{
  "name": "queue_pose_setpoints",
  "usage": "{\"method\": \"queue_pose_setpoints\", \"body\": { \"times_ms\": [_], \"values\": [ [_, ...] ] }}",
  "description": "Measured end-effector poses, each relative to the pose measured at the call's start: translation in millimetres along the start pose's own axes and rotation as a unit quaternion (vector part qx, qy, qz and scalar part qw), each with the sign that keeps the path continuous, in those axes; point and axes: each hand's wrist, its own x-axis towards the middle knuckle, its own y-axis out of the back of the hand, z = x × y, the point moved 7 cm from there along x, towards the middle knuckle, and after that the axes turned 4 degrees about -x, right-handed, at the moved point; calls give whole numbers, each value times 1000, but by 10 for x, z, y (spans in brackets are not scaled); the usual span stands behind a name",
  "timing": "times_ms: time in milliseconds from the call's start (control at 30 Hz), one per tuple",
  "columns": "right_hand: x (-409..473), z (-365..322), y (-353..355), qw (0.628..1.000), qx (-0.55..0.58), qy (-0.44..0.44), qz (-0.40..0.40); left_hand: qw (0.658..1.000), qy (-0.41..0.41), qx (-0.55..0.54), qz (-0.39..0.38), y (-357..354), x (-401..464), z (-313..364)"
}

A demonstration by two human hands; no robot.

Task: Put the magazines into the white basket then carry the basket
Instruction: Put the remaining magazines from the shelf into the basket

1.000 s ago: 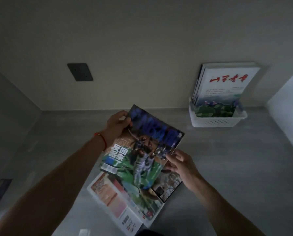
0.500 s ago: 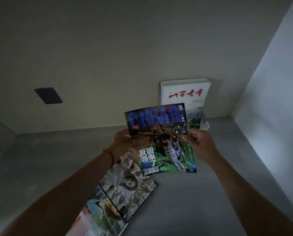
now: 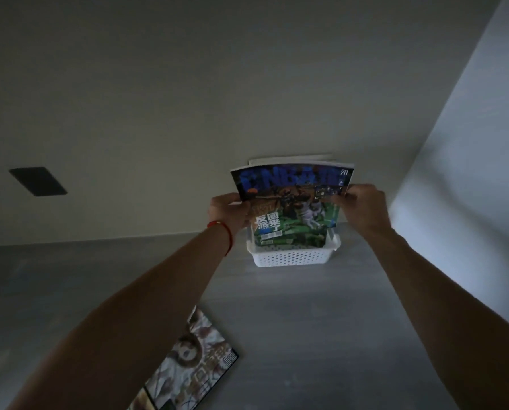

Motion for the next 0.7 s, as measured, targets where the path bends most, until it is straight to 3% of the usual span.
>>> {"method": "queue_pose_setpoints", "body": {
  "times_ms": [433, 567, 700],
  "values": [
    [204, 578, -777, 995, -12, -48, -83, 996, 79, -16, 25, -137, 541, -647],
    [223, 625, -854, 995, -10, -64, -74, 999, 37, -11, 2, -217, 539, -633],
    [216, 745, -940, 990, 32, -109, -83, 995, -37, 55, -70, -398, 484, -555]
  ]
}}
